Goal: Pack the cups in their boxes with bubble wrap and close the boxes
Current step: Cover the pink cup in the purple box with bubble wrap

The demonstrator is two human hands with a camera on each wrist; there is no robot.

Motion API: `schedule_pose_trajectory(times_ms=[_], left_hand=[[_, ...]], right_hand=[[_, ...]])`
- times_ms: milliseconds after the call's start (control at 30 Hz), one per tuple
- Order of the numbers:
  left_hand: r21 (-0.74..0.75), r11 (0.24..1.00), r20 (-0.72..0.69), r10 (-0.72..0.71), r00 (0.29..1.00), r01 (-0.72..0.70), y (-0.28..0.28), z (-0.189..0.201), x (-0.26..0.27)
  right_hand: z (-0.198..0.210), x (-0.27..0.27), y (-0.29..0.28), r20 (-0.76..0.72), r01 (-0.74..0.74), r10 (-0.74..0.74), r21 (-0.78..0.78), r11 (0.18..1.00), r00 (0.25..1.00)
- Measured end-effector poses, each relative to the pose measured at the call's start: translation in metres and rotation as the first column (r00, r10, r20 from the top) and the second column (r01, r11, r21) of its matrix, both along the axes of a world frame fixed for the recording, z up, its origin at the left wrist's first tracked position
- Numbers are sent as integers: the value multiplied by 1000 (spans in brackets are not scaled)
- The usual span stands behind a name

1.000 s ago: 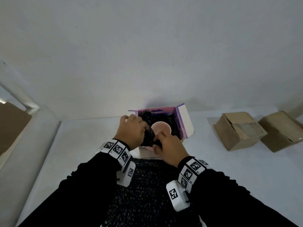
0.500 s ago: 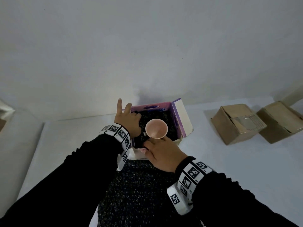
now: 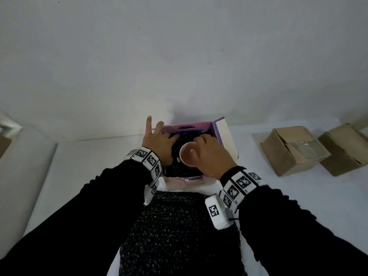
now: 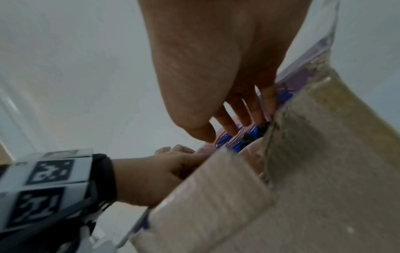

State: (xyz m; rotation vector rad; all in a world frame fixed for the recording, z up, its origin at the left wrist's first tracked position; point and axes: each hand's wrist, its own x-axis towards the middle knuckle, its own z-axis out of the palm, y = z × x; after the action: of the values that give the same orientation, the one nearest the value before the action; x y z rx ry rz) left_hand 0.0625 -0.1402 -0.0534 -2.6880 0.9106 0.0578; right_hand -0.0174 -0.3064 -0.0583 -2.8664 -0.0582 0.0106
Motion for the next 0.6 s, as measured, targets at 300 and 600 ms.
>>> schedule_pose_trajectory(times_ms=[300, 600], left_hand=[[109, 994, -33, 2, 999, 1, -5, 0, -2], [-19, 1000, -135, 13, 991, -15, 0, -4, 1]], right_hand=[[-6, 16, 2, -285, 18, -31, -49, 999, 958], [-21, 29, 9, -284, 3, -4, -6, 1000, 959]])
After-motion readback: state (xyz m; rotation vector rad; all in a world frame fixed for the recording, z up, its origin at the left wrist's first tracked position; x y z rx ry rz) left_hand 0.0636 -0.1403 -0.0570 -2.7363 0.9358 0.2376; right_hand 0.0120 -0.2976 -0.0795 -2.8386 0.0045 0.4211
